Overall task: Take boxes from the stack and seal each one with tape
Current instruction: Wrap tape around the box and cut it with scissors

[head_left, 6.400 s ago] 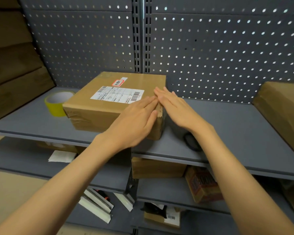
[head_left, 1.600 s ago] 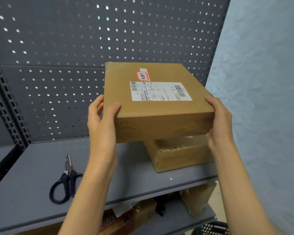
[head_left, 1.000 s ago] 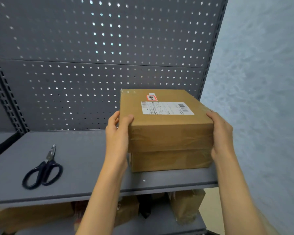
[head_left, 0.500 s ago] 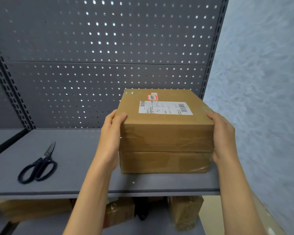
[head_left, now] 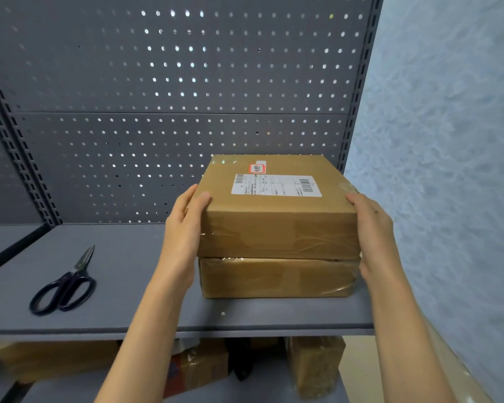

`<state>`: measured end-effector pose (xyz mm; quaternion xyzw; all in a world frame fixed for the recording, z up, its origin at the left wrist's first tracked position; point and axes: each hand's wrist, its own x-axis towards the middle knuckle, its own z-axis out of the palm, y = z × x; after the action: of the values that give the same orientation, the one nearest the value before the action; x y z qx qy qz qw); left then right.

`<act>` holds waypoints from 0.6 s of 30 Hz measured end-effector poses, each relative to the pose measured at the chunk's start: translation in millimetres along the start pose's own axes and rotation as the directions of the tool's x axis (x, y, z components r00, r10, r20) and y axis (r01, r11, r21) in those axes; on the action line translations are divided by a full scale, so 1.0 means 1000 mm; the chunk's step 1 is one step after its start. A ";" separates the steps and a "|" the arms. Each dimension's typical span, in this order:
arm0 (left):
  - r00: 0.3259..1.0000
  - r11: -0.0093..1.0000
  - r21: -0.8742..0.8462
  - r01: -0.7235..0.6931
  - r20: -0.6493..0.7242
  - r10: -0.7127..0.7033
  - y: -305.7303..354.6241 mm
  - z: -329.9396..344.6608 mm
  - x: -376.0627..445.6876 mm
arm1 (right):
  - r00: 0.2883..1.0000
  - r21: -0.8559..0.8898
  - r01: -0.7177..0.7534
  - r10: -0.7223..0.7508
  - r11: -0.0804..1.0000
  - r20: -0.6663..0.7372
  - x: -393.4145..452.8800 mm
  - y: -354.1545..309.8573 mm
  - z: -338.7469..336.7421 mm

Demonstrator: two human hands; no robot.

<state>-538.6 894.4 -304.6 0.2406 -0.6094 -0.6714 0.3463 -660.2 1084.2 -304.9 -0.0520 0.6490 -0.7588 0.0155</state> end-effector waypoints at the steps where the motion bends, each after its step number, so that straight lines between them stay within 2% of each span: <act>1: 1.000 1.000 0.013 -0.010 0.002 0.010 0.002 -0.001 0.000 | 1.000 -0.033 0.000 0.001 0.999 0.028 0.001 -0.002 -0.003; 4: 0.999 0.993 0.106 -0.049 0.019 0.048 0.008 -0.006 0.002 | 0.994 -0.148 0.023 -0.007 0.989 0.108 0.005 -0.009 -0.013; 6: 0.994 0.968 0.226 -0.106 0.013 0.105 0.012 -0.010 0.004 | 0.990 -0.223 0.070 -0.041 0.972 0.132 0.006 -0.015 -0.018; 8: 0.976 0.885 0.424 -0.192 -0.008 0.216 0.017 -0.015 0.005 | 0.984 -0.314 0.160 -0.129 0.936 0.119 0.005 -0.020 -0.021; 10: 0.939 0.754 0.593 -0.282 0.011 0.343 0.026 -0.016 0.005 | 0.963 -0.412 0.267 -0.232 0.871 0.135 0.002 -0.027 -0.020; 12: 0.888 0.598 0.722 -0.348 0.049 0.457 0.037 -0.015 0.002 | 0.928 -0.529 0.371 -0.318 0.763 0.192 -0.002 -0.033 -0.014; 15: 0.813 0.374 0.849 -0.374 0.106 0.573 0.052 -0.018 0.001 | 0.850 -0.758 0.469 -0.464 0.453 0.249 -0.009 -0.042 -0.002; 16: 0.791 0.320 0.868 -0.379 0.124 0.599 0.056 -0.021 0.001 | 0.823 -0.790 0.486 -0.502 0.375 0.268 -0.012 -0.046 0.003; 18: 0.757 0.250 0.893 -0.374 0.139 0.638 0.063 -0.031 0.001 | 0.786 -0.800 0.525 -0.527 0.290 0.324 -0.018 -0.053 0.014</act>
<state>-505.7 872.1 -246.7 0.2553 -0.8583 -0.0646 0.4405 -638.9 1079.9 -251.2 -0.2613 0.8819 -0.2916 -0.2625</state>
